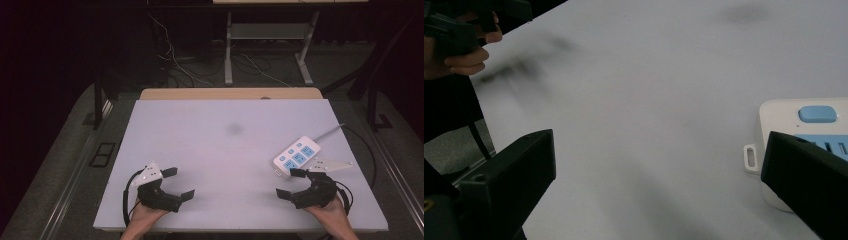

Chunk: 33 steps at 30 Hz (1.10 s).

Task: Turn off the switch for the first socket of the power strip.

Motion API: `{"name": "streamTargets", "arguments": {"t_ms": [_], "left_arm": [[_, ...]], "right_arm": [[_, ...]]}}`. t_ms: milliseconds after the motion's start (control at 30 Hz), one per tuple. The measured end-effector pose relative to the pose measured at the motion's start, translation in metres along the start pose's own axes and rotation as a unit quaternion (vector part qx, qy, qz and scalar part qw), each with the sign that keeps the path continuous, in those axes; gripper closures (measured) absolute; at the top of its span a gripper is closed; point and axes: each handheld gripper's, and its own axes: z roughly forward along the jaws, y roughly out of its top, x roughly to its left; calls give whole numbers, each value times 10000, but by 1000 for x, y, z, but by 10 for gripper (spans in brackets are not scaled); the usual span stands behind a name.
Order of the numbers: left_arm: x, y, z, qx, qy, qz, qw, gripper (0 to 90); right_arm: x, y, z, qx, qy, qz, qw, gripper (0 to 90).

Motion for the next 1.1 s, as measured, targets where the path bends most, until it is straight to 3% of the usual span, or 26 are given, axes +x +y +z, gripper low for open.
{"name": "streamTargets", "arguments": {"t_ms": [1100], "left_arm": [[1,0,1,27,-82,3,10000,0]], "right_arm": [[-1,1,-4,189,35,59,9998,9]]}}
